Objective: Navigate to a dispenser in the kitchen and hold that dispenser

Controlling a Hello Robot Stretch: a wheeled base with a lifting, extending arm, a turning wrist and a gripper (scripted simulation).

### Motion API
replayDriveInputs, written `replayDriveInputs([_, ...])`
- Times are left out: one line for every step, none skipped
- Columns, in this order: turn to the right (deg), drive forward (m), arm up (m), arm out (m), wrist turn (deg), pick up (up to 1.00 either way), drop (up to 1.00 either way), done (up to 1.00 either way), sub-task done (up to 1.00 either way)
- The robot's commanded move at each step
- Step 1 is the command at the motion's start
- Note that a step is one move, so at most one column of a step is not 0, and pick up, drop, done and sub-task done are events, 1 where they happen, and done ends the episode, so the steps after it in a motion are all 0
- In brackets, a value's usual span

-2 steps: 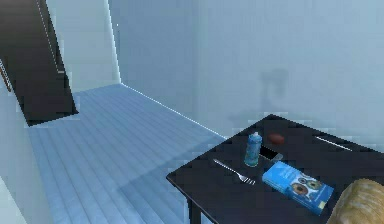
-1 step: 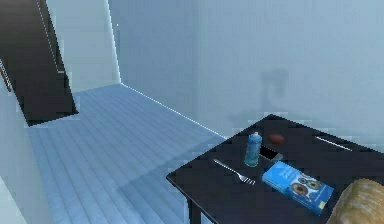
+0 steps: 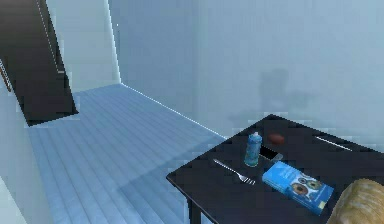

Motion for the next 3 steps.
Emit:
replayDriveInputs([0.0, 0.0, 0.0, 0.5, 0.0, 0.0, 0.0, 0.0, 0.0])
replayDriveInputs([0.0, 0.0, 0.0, 0.0, 45.0, 0.0, 0.0, 0.0, 0.0])
replayDriveInputs([0.0, 0.0, 0.0, 0.0, 45.0, 0.0, 0.0, 0.0, 0.0])
